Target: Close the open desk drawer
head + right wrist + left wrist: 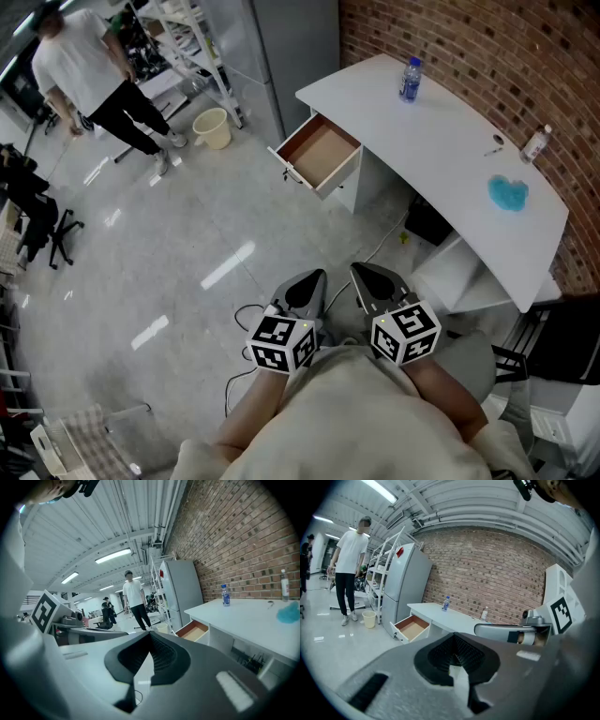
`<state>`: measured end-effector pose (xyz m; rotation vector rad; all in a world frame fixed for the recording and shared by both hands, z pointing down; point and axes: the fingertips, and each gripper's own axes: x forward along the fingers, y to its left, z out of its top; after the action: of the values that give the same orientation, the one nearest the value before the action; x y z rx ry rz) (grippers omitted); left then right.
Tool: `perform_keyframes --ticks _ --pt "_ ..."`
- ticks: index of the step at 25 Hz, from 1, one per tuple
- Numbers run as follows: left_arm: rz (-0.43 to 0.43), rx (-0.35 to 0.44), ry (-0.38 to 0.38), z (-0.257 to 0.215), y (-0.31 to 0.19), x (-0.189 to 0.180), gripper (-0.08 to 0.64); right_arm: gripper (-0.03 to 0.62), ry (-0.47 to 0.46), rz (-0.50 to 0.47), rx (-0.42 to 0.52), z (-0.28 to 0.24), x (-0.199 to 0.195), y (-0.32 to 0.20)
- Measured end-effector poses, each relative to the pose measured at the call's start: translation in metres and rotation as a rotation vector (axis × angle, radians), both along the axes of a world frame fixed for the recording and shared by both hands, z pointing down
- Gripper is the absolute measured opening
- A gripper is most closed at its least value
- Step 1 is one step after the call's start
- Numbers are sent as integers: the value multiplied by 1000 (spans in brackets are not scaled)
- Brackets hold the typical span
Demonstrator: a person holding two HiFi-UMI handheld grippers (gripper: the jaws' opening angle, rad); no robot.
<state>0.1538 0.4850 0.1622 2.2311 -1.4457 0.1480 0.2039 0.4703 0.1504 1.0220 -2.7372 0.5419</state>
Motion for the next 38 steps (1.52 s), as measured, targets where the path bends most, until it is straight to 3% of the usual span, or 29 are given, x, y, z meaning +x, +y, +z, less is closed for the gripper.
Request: perform_keyframes --ticks 10,18,25,38 --pt "17 -3 -9 8 1 10 0 0 8 6 19 3 12 5" --pt "-33 -13 1 14 2 -4 0 2 -28 -35 -21 11 14 17" --pt "-42 -36 23 25 -16 -7 0 2 -50 -5 -35 17 22 0" --pt "-26 -44 20 25 -93 -56 0 5 -19 -34 0 15 -42 -76"
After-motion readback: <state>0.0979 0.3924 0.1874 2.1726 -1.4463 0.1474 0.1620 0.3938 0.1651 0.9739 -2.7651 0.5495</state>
